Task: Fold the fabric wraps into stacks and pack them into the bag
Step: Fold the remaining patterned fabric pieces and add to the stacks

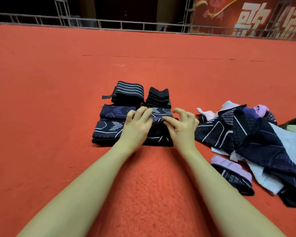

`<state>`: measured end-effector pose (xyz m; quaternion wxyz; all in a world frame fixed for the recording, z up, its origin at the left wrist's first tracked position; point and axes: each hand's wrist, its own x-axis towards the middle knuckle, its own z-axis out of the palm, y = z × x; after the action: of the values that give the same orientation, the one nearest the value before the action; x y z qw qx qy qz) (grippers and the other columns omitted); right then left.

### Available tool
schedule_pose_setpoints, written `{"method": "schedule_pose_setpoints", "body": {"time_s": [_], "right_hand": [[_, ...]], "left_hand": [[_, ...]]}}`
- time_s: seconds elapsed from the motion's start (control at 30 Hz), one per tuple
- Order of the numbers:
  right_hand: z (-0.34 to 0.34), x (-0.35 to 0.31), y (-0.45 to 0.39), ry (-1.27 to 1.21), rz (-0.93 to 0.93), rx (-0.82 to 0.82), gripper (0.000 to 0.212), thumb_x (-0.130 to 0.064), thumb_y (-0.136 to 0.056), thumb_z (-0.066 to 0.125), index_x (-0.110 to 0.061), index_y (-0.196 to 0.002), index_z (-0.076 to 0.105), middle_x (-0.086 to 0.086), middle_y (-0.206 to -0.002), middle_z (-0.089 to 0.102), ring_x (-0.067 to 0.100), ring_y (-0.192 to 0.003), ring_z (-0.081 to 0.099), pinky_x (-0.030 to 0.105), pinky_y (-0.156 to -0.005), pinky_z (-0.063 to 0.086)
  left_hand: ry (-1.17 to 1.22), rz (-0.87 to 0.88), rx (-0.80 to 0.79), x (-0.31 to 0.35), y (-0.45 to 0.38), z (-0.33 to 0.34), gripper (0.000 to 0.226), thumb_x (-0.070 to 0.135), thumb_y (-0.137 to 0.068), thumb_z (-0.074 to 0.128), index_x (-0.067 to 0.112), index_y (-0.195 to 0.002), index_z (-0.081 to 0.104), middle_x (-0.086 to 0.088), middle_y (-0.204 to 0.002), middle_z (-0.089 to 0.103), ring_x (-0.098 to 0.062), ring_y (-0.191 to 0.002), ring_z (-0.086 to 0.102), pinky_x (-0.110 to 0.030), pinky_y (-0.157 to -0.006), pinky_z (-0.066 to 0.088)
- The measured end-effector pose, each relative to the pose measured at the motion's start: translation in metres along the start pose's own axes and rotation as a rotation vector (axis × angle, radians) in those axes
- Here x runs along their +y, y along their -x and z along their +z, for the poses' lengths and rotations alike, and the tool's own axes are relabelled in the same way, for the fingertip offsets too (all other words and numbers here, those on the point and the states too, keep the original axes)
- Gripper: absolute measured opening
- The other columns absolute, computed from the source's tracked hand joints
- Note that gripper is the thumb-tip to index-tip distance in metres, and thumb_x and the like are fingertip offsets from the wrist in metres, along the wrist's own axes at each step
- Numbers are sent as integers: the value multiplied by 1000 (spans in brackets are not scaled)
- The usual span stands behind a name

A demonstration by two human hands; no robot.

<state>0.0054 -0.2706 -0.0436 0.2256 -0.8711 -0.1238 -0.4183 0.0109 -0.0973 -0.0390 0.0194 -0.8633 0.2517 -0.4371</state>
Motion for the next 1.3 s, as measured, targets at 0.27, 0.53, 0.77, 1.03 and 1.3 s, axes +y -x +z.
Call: {"method": "schedule_pose_setpoints", "body": {"time_s": [0.27, 0.53, 0.77, 1.03, 1.3], "right_hand": [[11, 8, 35, -73, 98, -285, 21, -28, -80, 59, -21, -97, 69, -4, -111, 68, 14, -108, 61, 26, -90, 23], [0, -8, 51, 12, 145, -423, 34, -16, -87, 60, -20, -121, 60, -5, -133, 53, 14, -128, 42, 28, -90, 16], [-43, -25, 65, -28, 153, -321, 30, -19, -80, 55, -15, -108, 65, 10, -129, 50, 30, -113, 43, 40, -90, 30], [-110, -25, 94, 97, 61, -86, 33, -26, -77, 42, -14, -94, 67, 8, -112, 61, 21, -103, 41, 36, -83, 26], [-144, 17, 116, 407, 261, -24, 40, -33, -75, 42, -5, -91, 66, 12, -98, 63, 31, -91, 50, 39, -77, 25]], "left_hand": [[152, -29, -404, 9, 28, 13, 35, 28, -69, 79, 9, -95, 66, -13, -111, 67, -24, -98, 66, -37, -92, 45], [0, -67, -683, 16, 25, -4, 60, 46, -100, 30, 18, -151, 19, -6, -158, 19, -22, -145, 13, -43, -116, -2], [151, -198, -524, 42, 36, -48, 53, 38, -95, 46, 15, -143, 40, -6, -151, 36, -23, -140, 28, -43, -113, 12], [361, -218, -555, 100, 47, -84, 46, 45, -96, 33, 26, -134, 52, 7, -146, 42, -18, -135, 29, -33, -99, 10], [566, -280, -542, 171, 24, -91, 37, 38, -98, 41, 27, -131, 54, 10, -136, 51, -20, -125, 36, -32, -93, 16]]}}
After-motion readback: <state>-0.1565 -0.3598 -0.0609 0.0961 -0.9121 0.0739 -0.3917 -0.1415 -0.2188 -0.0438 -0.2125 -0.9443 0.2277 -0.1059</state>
